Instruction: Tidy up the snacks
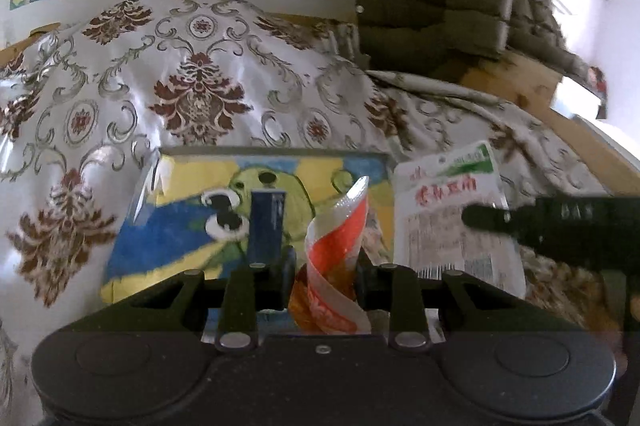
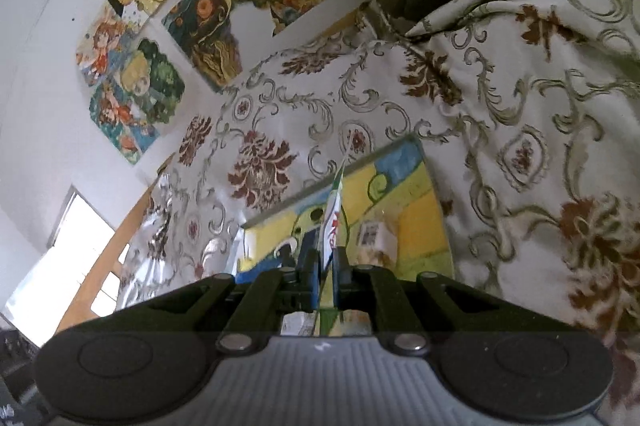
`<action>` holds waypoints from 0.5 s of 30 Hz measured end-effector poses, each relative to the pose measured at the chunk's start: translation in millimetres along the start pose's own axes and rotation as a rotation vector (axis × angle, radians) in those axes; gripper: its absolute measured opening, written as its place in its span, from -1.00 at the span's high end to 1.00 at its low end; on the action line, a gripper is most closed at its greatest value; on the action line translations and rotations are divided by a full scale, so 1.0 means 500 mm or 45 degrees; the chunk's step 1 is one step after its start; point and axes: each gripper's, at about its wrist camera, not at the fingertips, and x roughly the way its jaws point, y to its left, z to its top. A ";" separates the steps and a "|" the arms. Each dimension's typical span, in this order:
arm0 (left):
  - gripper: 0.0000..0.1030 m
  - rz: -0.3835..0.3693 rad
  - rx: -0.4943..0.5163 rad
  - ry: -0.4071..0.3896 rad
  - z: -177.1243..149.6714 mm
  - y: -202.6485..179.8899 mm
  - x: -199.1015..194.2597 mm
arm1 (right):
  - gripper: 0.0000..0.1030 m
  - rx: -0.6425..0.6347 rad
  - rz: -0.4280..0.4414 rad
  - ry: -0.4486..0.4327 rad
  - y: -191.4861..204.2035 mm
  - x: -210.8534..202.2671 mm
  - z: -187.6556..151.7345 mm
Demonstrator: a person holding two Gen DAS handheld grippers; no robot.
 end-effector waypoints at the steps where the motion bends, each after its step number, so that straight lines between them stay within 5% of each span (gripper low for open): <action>1: 0.39 0.011 -0.004 0.004 0.009 0.002 0.018 | 0.86 -0.011 -0.001 0.000 -0.002 0.016 0.004; 15: 0.39 0.091 -0.031 0.108 0.060 0.032 0.201 | 0.85 -0.059 -0.047 0.055 -0.008 0.199 -0.013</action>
